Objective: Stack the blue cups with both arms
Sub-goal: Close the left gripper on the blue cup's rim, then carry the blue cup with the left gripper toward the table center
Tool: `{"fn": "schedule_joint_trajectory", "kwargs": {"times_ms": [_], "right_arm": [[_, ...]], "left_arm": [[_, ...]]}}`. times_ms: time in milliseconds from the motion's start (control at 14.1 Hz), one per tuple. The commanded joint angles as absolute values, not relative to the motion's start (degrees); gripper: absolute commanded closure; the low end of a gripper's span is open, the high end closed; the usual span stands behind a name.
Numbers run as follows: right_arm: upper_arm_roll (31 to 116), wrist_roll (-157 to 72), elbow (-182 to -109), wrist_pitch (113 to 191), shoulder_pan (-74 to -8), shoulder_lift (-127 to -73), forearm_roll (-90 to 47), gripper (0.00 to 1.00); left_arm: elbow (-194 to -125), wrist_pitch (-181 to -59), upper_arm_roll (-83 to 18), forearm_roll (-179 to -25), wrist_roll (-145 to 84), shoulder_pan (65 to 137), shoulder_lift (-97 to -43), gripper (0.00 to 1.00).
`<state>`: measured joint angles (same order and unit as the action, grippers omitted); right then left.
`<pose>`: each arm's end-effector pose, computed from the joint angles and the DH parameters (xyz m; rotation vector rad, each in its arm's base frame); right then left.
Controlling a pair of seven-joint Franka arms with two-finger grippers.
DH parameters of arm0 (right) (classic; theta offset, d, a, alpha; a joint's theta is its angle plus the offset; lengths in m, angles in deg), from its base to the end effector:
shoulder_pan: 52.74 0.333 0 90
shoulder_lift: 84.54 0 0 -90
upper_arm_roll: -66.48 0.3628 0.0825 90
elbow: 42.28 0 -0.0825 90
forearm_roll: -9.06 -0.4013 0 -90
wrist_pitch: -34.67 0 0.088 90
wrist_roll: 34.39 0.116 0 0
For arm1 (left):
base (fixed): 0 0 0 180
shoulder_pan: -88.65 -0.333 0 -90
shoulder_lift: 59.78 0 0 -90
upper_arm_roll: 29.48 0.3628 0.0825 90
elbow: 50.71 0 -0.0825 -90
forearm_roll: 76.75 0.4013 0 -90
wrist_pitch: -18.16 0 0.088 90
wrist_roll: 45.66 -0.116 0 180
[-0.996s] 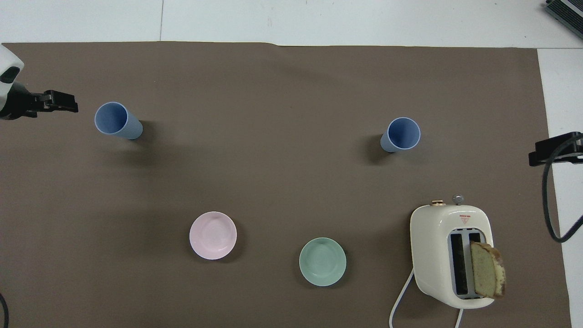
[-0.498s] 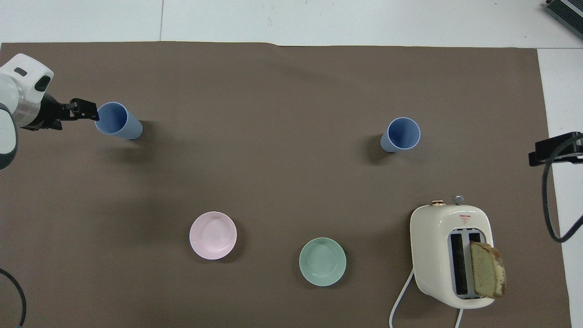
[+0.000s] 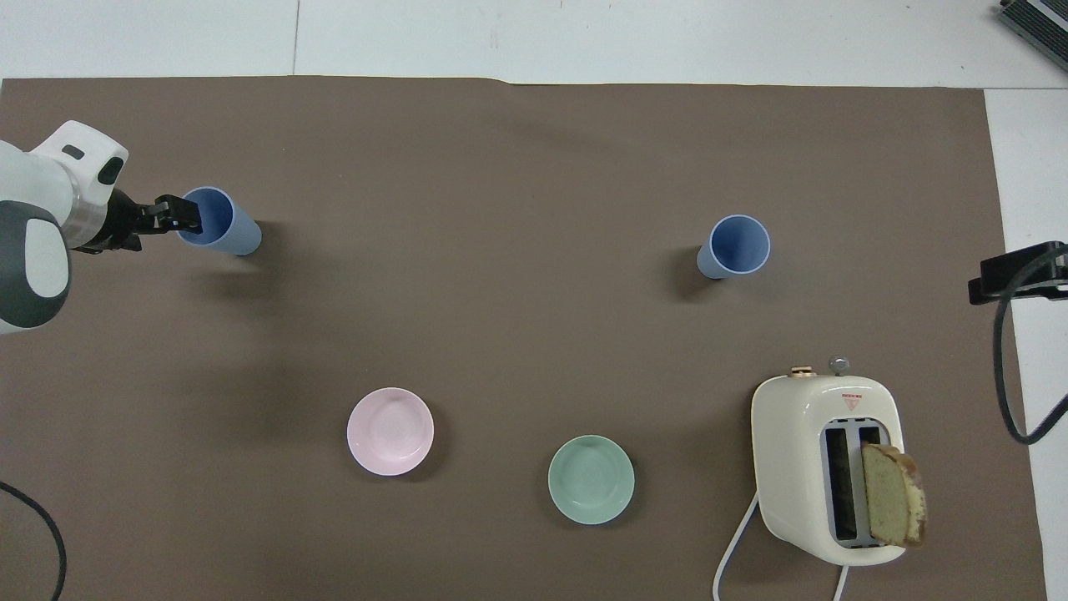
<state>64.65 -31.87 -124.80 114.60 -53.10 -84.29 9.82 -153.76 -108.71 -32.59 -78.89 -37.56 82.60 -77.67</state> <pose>0.5502 -0.0228 0.7124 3.1251 -0.1317 -0.0638 0.6751 0.0363 0.4114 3.0673 0.3342 0.1569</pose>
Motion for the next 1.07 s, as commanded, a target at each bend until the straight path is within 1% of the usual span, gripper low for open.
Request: {"fn": "schedule_joint_trajectory", "kwargs": {"times_ms": [0,71,142,569,711,854,996], "right_arm": [[64.89,-32.54,-125.16,115.09,-53.61,-84.01,9.24,0.00],[64.89,-32.54,-125.16,115.09,-53.61,-84.01,9.24,0.00],[64.89,-32.54,-125.16,115.09,-53.61,-84.01,9.24,0.00],[64.98,-32.54,-125.16,115.09,-53.44,-84.01,9.24,0.00],[64.98,-32.54,-125.25,115.09,-53.44,-84.01,9.24,0.00],[64.98,-32.54,-125.25,115.09,-53.53,-84.01,9.24,0.00],[64.98,-32.46,-125.25,115.09,-53.44,-84.01,9.24,0.00]], "left_arm": [[-155.82,-110.60,-32.03,-77.98,-34.67,84.08,-76.83,0.57],[-156.52,-110.68,-32.03,-77.98,-34.67,84.17,-76.48,0.72],[-156.70,-110.77,-32.11,-77.98,-34.76,84.17,-76.48,1.00],[-153.63,-109.46,-32.20,-78.24,-35.29,84.61,-76.92,1.00],[-152.23,-106.66,-32.81,-78.60,-34.67,84.70,-75.70,1.00],[-149.07,-101.48,-33.70,-78.60,-30.83,86.27,-74.38,1.00],[-146.35,-97.87,-33.70,-78.68,-25.47,89.95,-73.32,1.00]]}}
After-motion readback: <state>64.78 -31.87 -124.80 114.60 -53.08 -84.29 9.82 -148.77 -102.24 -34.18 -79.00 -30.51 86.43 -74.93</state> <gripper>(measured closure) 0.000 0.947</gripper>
